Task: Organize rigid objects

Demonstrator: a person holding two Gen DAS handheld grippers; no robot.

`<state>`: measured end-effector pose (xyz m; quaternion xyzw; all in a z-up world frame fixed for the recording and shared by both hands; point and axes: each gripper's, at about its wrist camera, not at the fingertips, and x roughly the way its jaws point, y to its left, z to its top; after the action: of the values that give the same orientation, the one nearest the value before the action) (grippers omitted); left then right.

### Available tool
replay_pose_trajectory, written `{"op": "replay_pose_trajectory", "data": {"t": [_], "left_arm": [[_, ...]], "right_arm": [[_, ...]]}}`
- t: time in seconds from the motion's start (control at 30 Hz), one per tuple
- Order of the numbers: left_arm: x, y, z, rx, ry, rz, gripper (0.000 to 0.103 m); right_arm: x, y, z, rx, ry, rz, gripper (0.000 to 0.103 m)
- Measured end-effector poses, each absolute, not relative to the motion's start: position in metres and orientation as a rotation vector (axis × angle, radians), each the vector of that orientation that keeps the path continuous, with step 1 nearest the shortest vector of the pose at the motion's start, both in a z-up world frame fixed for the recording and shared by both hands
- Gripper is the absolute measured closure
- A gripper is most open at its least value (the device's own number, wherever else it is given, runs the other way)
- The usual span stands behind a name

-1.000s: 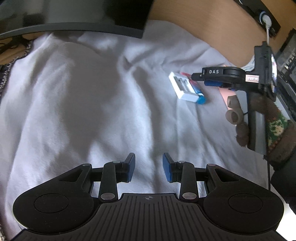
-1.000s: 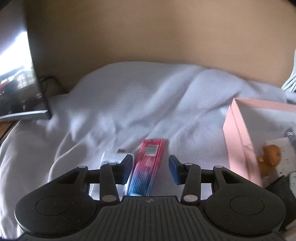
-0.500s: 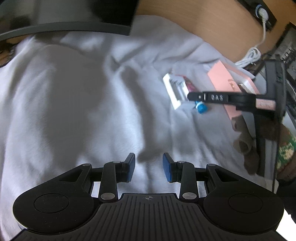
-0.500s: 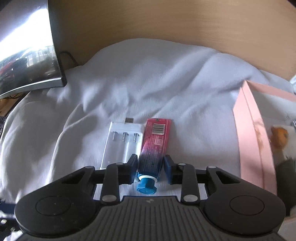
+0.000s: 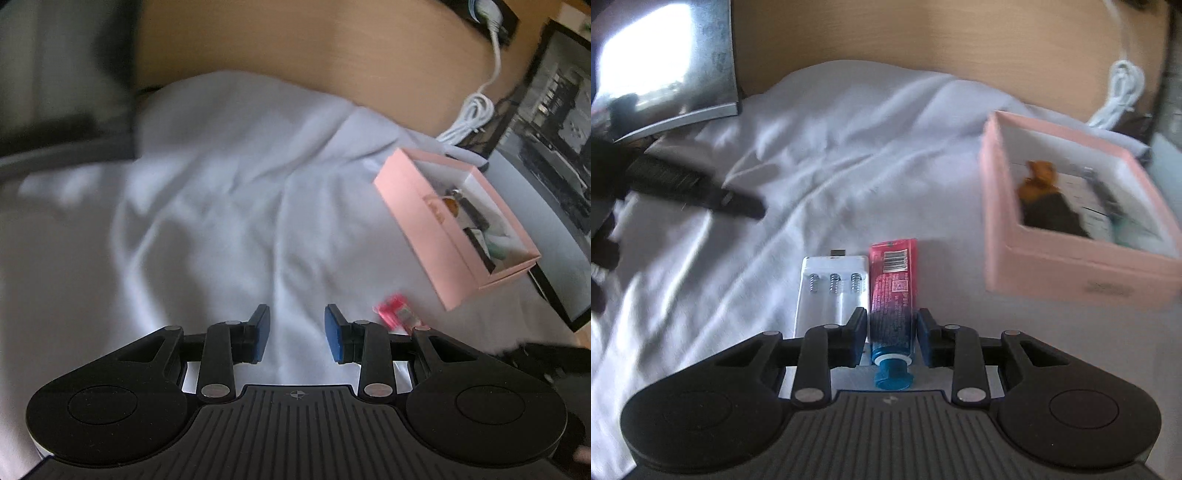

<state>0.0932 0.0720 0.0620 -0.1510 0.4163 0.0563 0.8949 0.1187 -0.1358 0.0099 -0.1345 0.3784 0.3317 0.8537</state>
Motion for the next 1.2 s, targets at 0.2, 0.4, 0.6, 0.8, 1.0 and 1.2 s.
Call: {"op": "replay_pose_trajectory", "data": {"t": [0.2,0.4,0.6,0.8,1.0,1.2], "left_arm": [[0.117,0.054,0.044,-0.193,0.897,0.151,0.068],[0.122,0.041,0.029,-0.165,0.944,0.104,0.063],[0.117,0.042,0.029,-0.192,0.942,0.089,0.06],[0.096,0.048,0.033,-0.259,0.942,0.115,0.061],[0.074,0.052,0.035,-0.319,0.946,0.118,0.061],[0.067,0.042,0.044,-0.342,0.93,0.088,0.061]], "right_arm": [[0.111,-0.167,0.008,-0.199,0.805,0.664,0.074],[0.112,-0.178,-0.001,-0.156,0.779,0.586,0.035],[0.108,-0.183,-0.008,-0.121,0.752,0.575,0.028],[0.106,-0.182,-0.009,-0.121,0.731,0.559,0.026],[0.107,-0.168,-0.003,-0.154,0.738,0.647,0.071],[0.112,-0.163,0.003,-0.136,0.767,0.664,0.075]]}}
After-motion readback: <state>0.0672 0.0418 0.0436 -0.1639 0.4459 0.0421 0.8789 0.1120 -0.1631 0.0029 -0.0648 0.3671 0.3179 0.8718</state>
